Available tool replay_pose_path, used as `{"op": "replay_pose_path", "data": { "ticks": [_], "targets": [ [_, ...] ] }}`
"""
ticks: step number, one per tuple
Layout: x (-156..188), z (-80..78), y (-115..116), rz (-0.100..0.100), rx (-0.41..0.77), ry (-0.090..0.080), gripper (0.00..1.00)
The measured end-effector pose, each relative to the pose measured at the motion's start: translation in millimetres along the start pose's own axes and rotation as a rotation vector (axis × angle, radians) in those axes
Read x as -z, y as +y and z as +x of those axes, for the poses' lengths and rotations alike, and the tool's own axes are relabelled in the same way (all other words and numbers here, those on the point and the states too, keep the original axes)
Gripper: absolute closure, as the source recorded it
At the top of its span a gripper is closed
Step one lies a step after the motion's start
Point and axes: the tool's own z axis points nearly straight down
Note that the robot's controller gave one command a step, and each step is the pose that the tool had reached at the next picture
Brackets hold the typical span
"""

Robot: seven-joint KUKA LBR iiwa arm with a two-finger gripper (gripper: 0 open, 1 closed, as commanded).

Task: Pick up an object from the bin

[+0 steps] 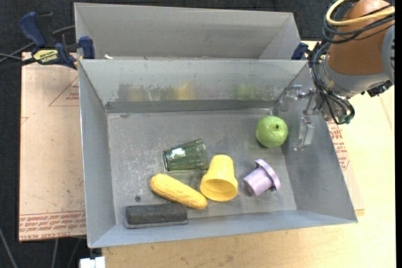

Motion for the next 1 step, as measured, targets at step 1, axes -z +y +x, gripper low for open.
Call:
{"op": "replay_pose_path", "data": {
  "ticks": [1],
  "targets": [
    [5.2,-1.6,0.7,0.001,0.003,-0.007,0.00]
  ]
}}
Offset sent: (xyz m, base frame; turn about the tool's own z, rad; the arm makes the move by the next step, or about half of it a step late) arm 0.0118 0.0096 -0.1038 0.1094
